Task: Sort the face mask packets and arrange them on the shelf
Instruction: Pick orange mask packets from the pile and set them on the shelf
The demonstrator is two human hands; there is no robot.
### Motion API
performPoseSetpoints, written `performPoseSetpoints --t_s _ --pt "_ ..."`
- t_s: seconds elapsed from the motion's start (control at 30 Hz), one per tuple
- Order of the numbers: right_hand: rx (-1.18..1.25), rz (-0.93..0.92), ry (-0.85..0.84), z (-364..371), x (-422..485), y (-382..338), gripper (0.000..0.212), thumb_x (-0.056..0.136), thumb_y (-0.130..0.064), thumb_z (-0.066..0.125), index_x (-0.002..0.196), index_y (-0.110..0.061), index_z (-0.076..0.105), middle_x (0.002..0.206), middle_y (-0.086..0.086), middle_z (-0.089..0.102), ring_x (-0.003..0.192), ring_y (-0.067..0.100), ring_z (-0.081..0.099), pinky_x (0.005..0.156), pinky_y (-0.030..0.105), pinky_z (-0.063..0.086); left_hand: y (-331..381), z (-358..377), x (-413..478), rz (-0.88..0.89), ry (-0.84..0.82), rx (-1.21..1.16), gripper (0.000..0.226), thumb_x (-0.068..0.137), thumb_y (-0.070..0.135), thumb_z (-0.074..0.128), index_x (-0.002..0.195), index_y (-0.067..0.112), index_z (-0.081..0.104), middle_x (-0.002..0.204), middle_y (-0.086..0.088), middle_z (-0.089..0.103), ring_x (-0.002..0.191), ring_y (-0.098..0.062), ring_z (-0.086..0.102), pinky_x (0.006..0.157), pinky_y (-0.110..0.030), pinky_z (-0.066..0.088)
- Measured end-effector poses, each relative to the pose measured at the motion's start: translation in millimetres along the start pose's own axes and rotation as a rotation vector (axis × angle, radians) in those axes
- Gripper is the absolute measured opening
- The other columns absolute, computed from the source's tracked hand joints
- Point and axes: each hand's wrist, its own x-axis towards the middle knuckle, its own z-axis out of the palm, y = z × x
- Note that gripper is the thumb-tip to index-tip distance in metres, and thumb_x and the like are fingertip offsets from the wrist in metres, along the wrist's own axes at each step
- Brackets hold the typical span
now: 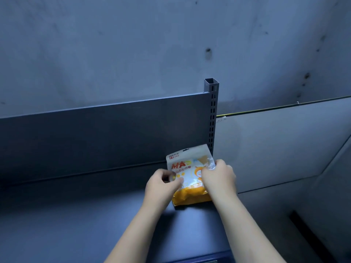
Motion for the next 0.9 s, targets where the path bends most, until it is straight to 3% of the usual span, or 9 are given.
performPoseSetpoints --t_s 0.13,0.3,0.43,0.6,0.77,0.83,0.9 --pt "-0.113 -0.028 -0.018 0 -3 1 0.032 0.089 -0.024 0.050 0.118 -0.011 0.058 0.121 0.013 0.055 0.116 0.038 0.050 0.084 0.041 0.041 0 -1 -1 0.007 -0.006 -0.010 0.027 0.080 0.020 0.082 0.103 0.022 0.068 0.102 0.003 0.074 0.095 -0.012 0.072 0.079 -0.027 0.058" --pt "-0.204 -0.080 -0.019 -1 -5 2 0.034 0.092 -0.026 0.048 0.119 -0.008 0.060 0.122 0.014 0.056 0.115 0.036 0.051 0.083 0.039 0.042 -2 1 -4 0.012 0.007 -0.045 0.029 0.083 0.021 0.081 0.107 0.024 0.066 0.106 0.006 0.074 0.097 -0.011 0.072 0.086 -0.034 0.061" --pt "-0.239 -0.172 0.017 2 -10 5 0.041 0.092 -0.025 0.046 0.131 -0.014 0.054 0.125 0.009 0.058 0.116 0.033 0.055 0.091 0.042 0.051 -3 1 -4 0.034 0.019 -0.035 0.028 0.084 0.024 0.081 0.106 0.029 0.065 0.108 0.006 0.074 0.099 -0.013 0.072 0.088 -0.038 0.061" --pt "-0.305 -0.254 0.021 5 -13 7 0.045 0.096 -0.026 0.044 0.138 -0.016 0.054 0.130 0.006 0.056 0.123 0.029 0.052 0.095 0.042 0.047 -1 0 -6 0.036 0.030 -0.021 0.028 0.085 0.027 0.080 0.110 0.029 0.068 0.110 0.007 0.074 0.101 -0.014 0.072 0.090 -0.041 0.061" --pt "-0.323 -0.423 0.132 9 -19 10 0.045 0.098 -0.036 0.050 0.136 -0.014 0.055 0.144 0.007 0.057 0.146 0.030 0.040 0.116 0.050 0.037 3 0 -10 0.088 0.032 0.009 0.028 0.085 0.039 0.073 0.112 0.032 0.071 0.112 0.010 0.072 0.107 -0.011 0.069 0.096 -0.041 0.058" --pt "-0.300 -0.521 0.161 10 -24 5 0.047 0.096 -0.040 0.050 0.133 -0.012 0.060 0.136 0.008 0.063 0.139 0.032 0.049 0.113 0.050 0.041 5 -4 -11 0.138 0.048 0.084 0.034 0.091 0.039 0.069 0.123 0.027 0.069 0.119 0.009 0.066 0.112 -0.012 0.063 0.100 -0.038 0.054" --pt "-0.264 -0.586 0.168 12 -29 0 0.053 0.094 -0.045 0.044 0.128 -0.010 0.064 0.126 0.010 0.068 0.127 0.033 0.058 0.107 0.048 0.047 5 -9 -10 0.200 0.081 0.211 0.047 0.097 0.040 0.064 0.140 0.020 0.061 0.138 0.003 0.060 0.126 -0.017 0.057 0.107 -0.036 0.047"
